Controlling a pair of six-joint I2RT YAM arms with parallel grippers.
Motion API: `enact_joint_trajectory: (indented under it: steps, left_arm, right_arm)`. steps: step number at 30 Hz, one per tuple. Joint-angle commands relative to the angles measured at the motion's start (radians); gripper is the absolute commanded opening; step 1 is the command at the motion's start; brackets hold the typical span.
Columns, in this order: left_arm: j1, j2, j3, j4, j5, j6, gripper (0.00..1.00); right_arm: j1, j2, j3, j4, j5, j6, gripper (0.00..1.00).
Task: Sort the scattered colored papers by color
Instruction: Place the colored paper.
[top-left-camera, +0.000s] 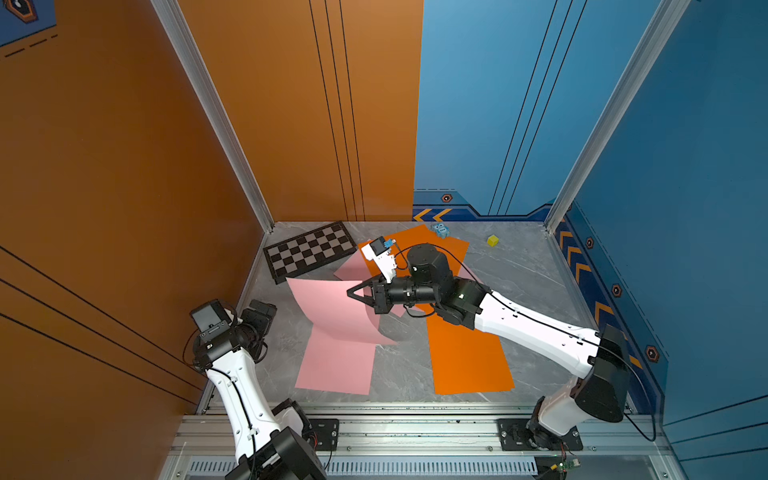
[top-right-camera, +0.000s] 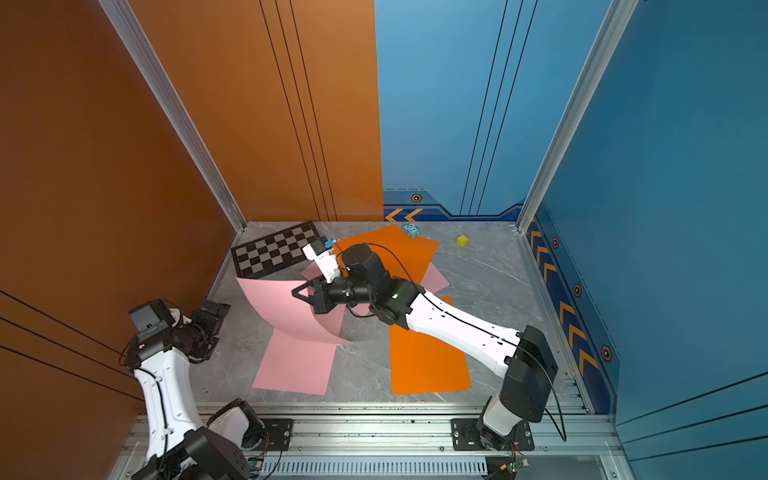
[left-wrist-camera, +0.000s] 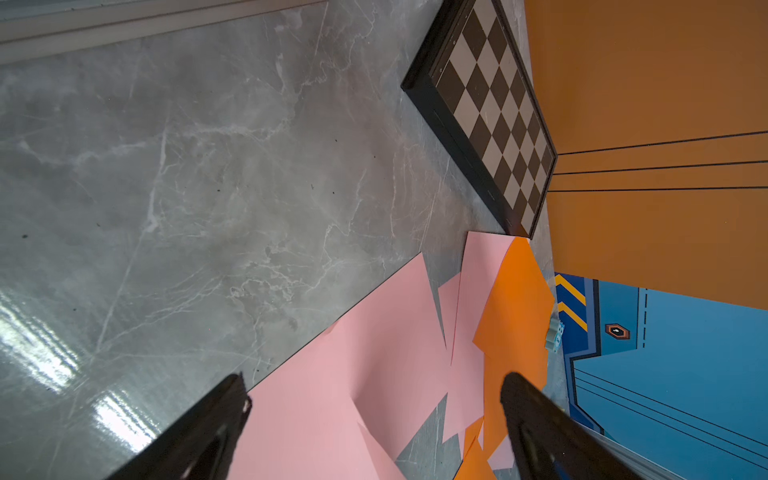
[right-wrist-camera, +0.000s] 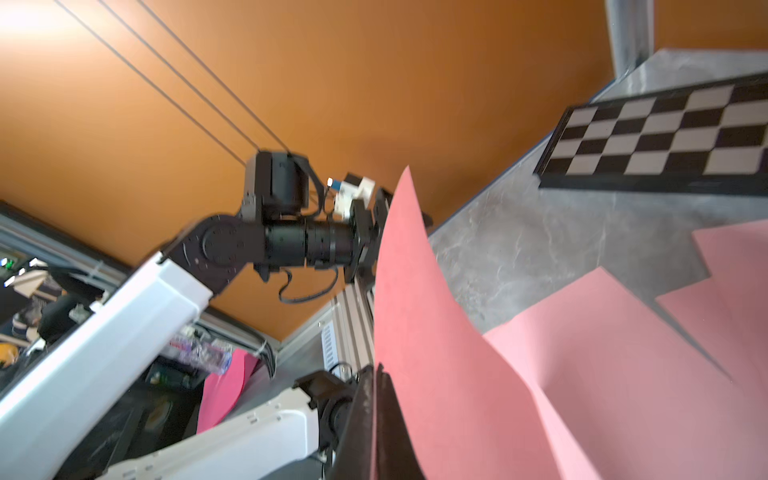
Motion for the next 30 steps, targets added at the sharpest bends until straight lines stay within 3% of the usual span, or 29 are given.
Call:
enact_joint_trajectory:
  steps: [1, 5, 16, 30]
  left_arm:
    - [0.006, -0.008, -0.024, 0.018, 0.028, -0.011, 0.98]
    - [0.005, -0.006, -0.028, 0.023, 0.03, -0.011, 0.98]
    - [0.004, 0.005, -0.038, 0.037, 0.044, -0.01, 0.98]
    - [0.001, 0.012, -0.047, 0.053, 0.061, -0.013, 0.98]
  right_arm:
    - [-0.103, 0.044, -0.088, 0.207, -0.057, 0.227, 0.0]
    - [-0.15, 0.165, -0.105, 0.237, -0.083, 0.3, 0.0]
    - [-0.144, 0.512, -0.07, 0.249, -0.102, 0.316, 0.0]
    - [-0.149, 0.589, -0.062, 0.226, -0.086, 0.259, 0.0]
